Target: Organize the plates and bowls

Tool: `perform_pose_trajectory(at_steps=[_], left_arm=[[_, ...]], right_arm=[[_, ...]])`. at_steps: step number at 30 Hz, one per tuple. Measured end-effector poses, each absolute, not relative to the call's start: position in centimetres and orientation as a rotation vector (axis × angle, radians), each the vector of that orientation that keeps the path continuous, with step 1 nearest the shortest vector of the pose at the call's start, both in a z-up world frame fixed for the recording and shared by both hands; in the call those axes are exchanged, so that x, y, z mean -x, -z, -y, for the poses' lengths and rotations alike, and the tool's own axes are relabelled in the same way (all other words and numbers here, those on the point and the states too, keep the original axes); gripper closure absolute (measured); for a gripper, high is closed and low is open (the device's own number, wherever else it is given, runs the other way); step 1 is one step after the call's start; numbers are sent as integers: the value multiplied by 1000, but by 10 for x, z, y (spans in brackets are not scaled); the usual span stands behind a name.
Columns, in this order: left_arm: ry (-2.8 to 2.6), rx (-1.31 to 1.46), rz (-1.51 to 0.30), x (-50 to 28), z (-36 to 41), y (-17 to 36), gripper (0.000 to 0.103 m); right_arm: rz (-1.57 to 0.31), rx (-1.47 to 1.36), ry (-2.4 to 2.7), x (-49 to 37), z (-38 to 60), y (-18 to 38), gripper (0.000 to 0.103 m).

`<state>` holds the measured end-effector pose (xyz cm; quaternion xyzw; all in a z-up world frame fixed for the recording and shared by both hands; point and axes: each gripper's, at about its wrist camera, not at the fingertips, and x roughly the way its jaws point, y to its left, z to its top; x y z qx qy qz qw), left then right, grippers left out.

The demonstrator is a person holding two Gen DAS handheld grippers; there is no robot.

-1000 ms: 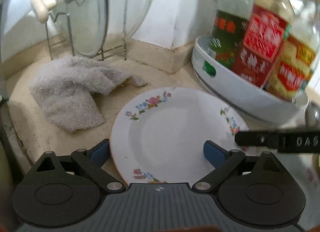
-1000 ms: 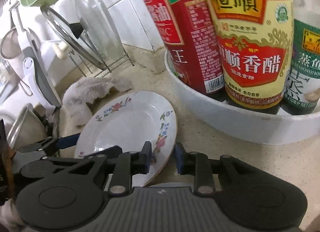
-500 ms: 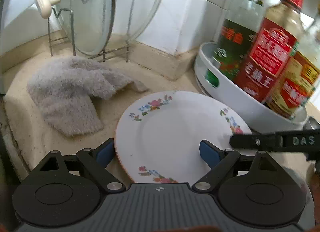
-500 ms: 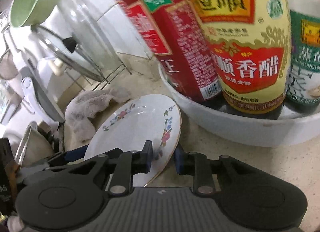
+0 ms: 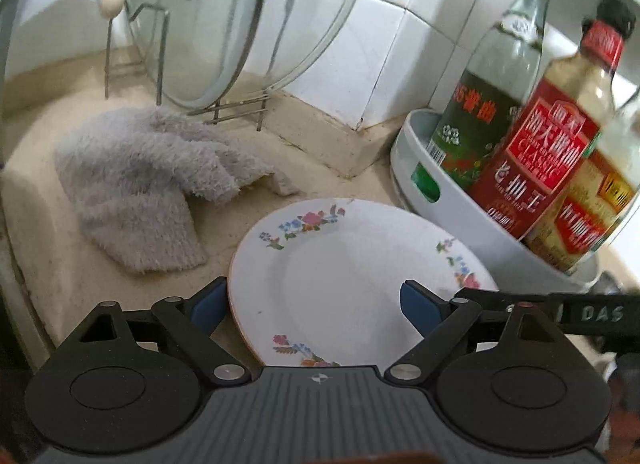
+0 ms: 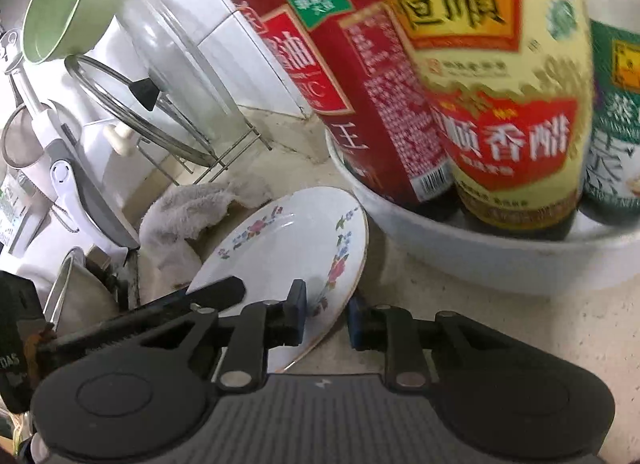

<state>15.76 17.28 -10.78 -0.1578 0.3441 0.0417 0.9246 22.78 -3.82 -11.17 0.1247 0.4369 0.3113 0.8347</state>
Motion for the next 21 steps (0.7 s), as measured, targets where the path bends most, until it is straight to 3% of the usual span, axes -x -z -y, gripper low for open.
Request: perform_pose_trajectory(at_steps=[7, 11, 14, 21], left_arm=[[-112, 291, -709, -169, -176, 109, 8], [-172, 131, -771, -185, -160, 115, 1], [-142, 103, -781, -189, -153, 117, 0], [-157, 140, -789, -180, -164, 112, 15]], right_arm=[[-957, -286, -635, -233, 44, 116, 74], [-912, -243, -596, -238, 48, 109, 74], [-950, -213, -627, -242, 39, 111, 82], [-929, -150, -581, -240, 27, 110, 84]])
